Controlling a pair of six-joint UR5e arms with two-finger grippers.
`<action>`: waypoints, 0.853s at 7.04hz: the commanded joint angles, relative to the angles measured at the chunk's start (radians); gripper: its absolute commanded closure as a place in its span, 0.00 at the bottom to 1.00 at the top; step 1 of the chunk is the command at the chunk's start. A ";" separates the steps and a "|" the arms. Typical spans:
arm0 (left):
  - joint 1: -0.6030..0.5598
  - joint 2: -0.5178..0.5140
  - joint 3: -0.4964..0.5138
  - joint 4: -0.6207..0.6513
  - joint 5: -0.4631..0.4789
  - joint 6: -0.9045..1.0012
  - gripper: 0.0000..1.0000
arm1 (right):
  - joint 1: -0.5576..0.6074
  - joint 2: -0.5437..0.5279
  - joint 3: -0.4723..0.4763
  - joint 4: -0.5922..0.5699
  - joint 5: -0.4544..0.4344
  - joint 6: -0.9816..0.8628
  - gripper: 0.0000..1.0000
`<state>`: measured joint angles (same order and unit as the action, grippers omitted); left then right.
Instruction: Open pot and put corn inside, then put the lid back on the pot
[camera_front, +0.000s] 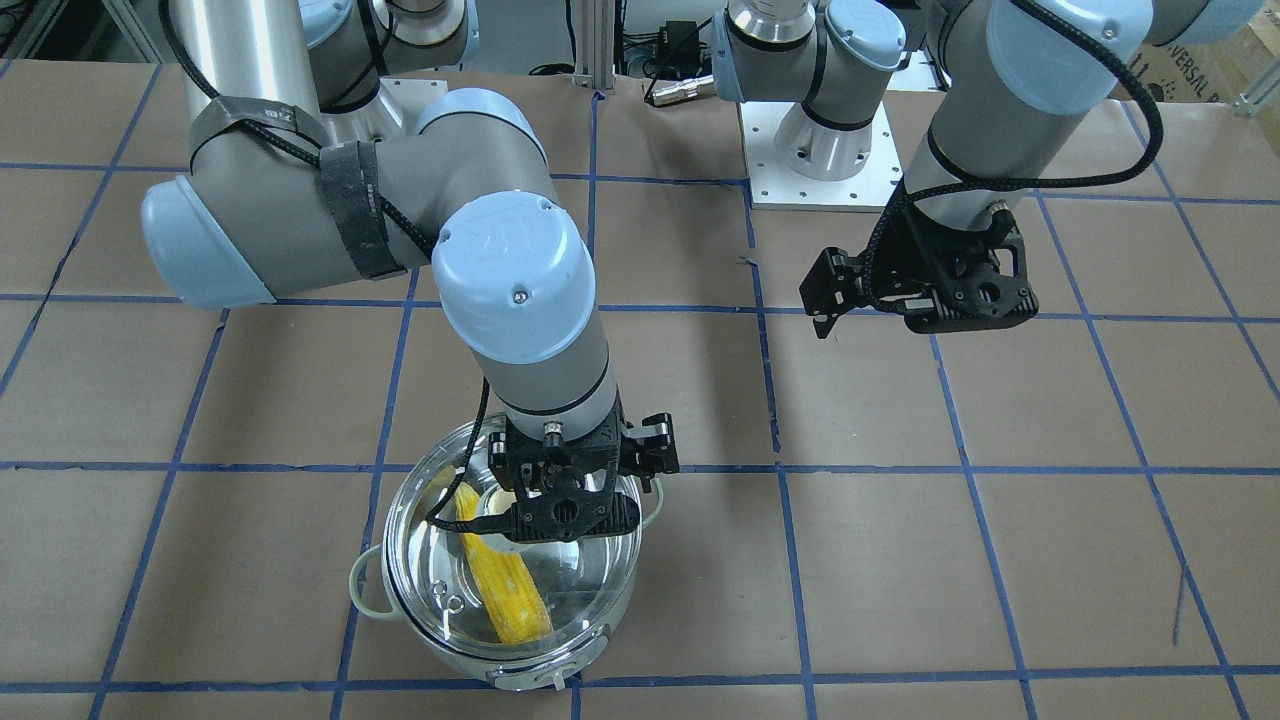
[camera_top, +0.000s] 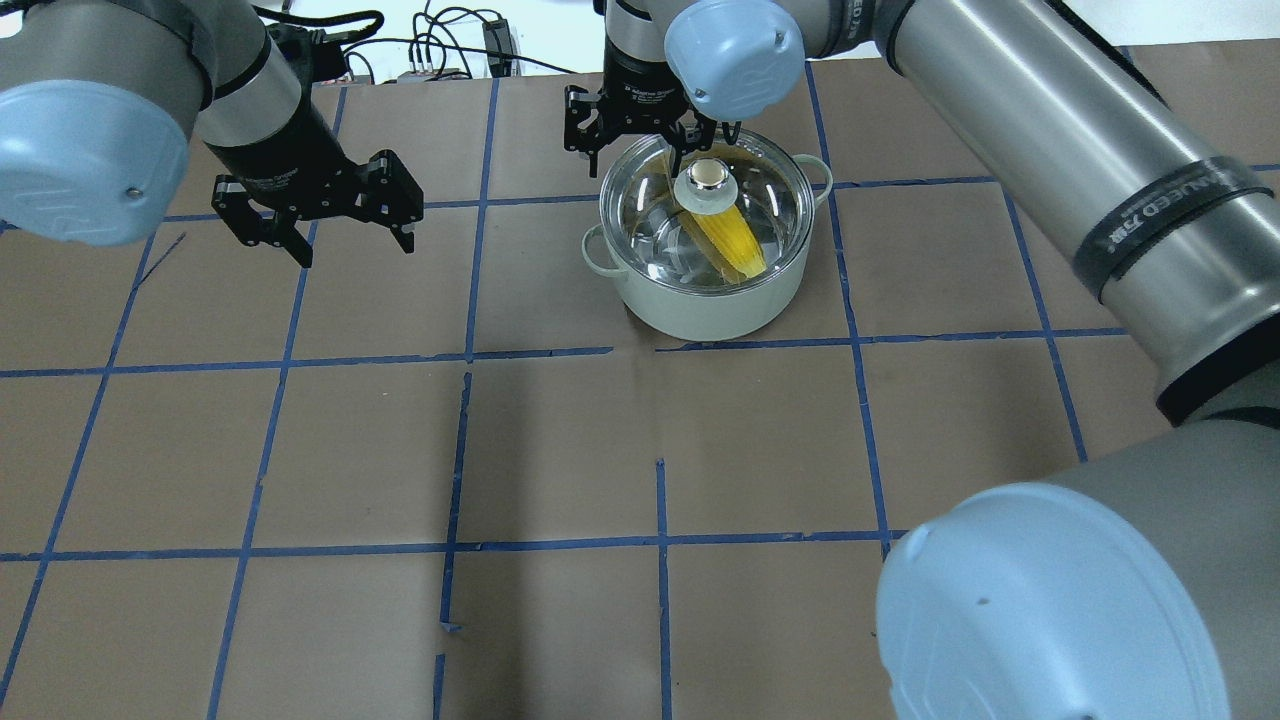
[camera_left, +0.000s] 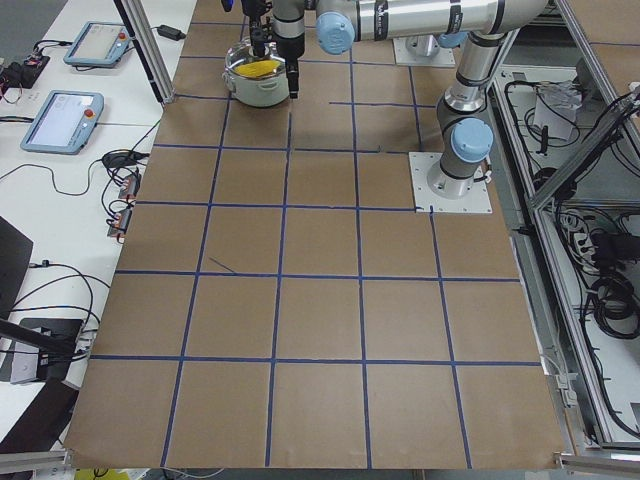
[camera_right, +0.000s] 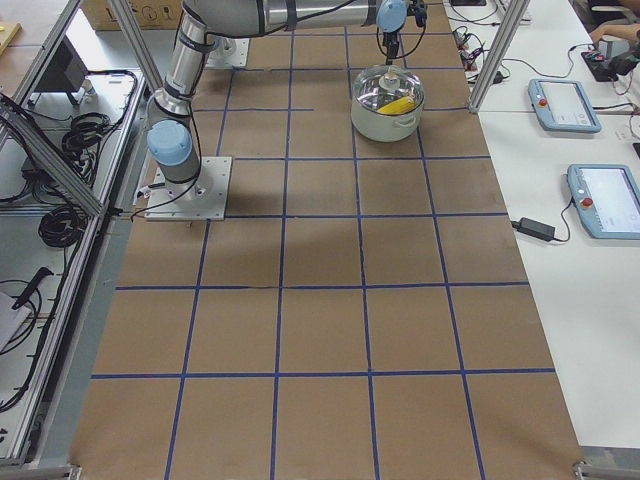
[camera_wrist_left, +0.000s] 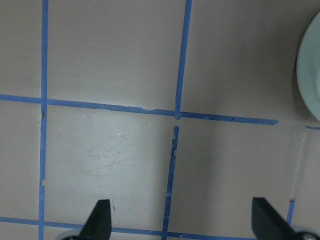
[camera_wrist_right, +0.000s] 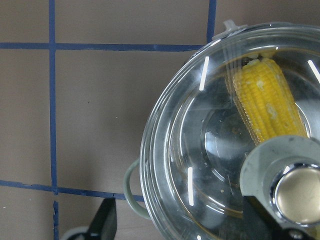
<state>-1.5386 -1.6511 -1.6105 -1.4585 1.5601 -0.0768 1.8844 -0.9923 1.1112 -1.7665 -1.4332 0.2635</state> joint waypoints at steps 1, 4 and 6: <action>0.000 -0.007 0.001 0.001 0.000 0.000 0.00 | 0.010 0.007 -0.002 -0.005 0.035 0.025 0.11; 0.002 -0.013 0.007 0.006 0.000 0.000 0.00 | 0.024 0.043 -0.021 -0.007 0.039 0.037 0.12; 0.002 -0.013 0.009 0.006 0.000 0.000 0.00 | 0.015 0.044 -0.030 -0.004 0.022 0.030 0.12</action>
<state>-1.5371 -1.6642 -1.6019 -1.4536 1.5601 -0.0767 1.9032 -0.9501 1.0856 -1.7711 -1.3998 0.2980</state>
